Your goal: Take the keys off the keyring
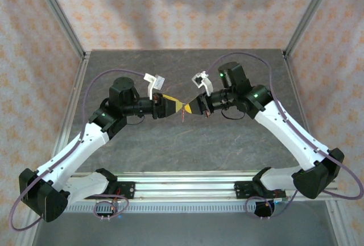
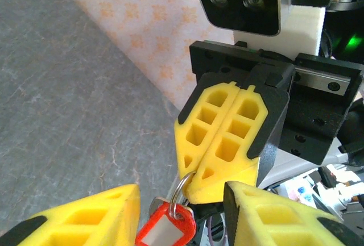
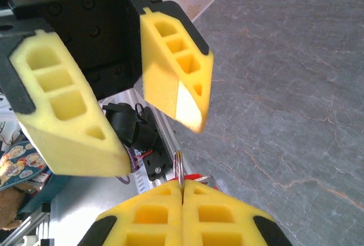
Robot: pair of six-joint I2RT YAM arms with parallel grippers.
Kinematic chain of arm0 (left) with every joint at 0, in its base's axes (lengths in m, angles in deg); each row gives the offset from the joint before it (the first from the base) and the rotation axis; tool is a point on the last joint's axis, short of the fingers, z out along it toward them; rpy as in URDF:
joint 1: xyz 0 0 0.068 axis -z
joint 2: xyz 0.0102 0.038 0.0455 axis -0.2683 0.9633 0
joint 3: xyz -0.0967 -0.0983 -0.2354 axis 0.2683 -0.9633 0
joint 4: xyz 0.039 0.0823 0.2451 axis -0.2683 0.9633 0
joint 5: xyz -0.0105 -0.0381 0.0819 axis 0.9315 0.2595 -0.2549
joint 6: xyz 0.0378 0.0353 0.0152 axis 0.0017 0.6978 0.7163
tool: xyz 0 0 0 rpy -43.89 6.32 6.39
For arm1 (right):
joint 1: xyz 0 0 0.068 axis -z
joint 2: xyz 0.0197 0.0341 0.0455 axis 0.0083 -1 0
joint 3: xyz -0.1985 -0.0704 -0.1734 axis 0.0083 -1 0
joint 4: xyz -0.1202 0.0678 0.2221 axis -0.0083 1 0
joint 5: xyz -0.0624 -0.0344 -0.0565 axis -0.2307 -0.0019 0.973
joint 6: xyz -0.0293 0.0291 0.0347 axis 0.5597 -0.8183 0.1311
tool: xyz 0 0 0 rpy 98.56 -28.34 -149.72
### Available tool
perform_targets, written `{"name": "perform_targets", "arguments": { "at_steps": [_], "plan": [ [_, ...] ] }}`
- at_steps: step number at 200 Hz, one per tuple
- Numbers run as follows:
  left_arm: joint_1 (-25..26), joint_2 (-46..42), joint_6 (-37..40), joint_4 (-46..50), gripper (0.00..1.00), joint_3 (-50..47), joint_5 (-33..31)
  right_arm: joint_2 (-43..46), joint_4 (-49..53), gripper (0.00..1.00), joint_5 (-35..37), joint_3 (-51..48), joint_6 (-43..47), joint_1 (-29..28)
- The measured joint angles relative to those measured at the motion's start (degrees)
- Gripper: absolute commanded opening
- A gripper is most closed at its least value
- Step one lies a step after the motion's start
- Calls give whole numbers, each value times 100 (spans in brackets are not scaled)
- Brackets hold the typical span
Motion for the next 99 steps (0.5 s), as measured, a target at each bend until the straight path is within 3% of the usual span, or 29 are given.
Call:
{"name": "perform_targets", "arguments": {
  "at_steps": [38, 69, 99],
  "plan": [
    [50, 0, -160, -192, 25, 0, 116, 0, -59, 2, -101, 17, -48, 37],
    [50, 0, -164, -190, 31, 0, 116, 0, -109, 2, -184, 17, -92, 59],
    [50, 0, -168, -184, 29, 0, 114, 0, -157, 2, -245, 17, -114, 72]
  ]
}}
